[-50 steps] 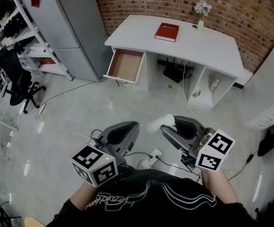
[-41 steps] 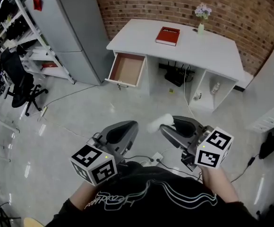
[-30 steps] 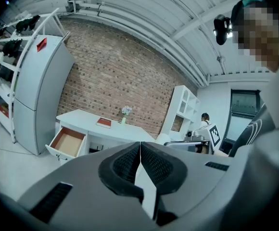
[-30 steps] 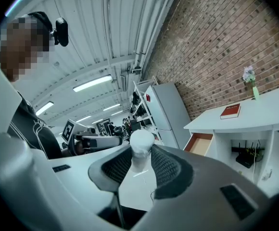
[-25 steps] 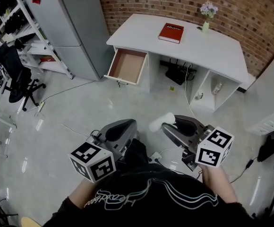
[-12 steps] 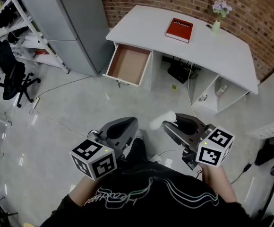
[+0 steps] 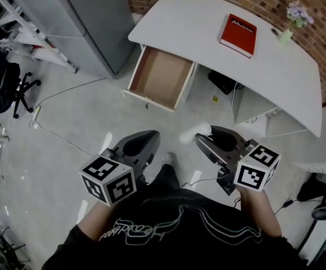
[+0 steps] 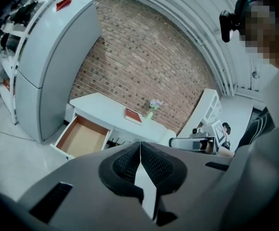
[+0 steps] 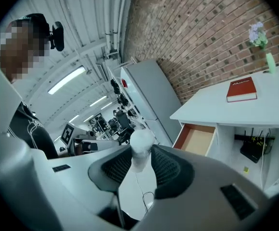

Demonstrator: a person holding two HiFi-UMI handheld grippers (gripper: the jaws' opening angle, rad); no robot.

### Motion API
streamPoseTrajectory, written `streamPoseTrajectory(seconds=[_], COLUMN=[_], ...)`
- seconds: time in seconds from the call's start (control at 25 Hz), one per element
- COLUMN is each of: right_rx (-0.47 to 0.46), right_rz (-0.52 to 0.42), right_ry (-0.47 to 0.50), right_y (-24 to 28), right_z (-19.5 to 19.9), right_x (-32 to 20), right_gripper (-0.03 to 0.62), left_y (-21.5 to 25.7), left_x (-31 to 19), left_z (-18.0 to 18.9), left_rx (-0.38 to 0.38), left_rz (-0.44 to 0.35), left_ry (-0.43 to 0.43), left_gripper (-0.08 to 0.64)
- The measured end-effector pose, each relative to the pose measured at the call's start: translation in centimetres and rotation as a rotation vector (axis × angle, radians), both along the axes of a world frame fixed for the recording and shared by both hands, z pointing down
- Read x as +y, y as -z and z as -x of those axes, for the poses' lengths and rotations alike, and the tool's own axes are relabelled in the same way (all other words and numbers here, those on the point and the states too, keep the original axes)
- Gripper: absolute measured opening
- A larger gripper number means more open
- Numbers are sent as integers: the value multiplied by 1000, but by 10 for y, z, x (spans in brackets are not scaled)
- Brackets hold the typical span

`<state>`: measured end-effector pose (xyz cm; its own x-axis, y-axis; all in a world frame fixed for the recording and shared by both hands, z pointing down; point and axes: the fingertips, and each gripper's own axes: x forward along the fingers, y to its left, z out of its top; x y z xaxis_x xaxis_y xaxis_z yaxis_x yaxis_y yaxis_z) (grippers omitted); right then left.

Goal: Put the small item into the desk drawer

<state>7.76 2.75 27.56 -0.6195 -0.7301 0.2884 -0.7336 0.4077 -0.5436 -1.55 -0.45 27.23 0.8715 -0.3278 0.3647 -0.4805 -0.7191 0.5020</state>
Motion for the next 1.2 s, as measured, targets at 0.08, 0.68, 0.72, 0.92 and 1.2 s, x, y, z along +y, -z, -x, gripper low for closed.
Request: streamPoseTrajectory(seconds=[0.08, 0.68, 0.72, 0.92, 1.2], right_rx=[-3, 29, 38, 67, 106], right_rz=[21, 204, 210, 246, 327], right_ry=[5, 70, 72, 76, 27], right_y=[-10, -116, -121, -156, -223], right_z=[-2, 6, 6, 7, 8], right_x=[-40, -228, -237, -278, -329], right_gripper=[135, 135, 135, 135, 136], left_y=[-12, -116, -123, -155, -199], left_x=[-39, -205, -210, -229, -259], left_z=[-1, 9, 11, 17, 30], left_rx=[-10, -40, -42, -50, -94], left_rz=[18, 152, 161, 176, 182], left_ry=[7, 104, 114, 153, 203], left_gripper=[23, 23, 23, 23, 23])
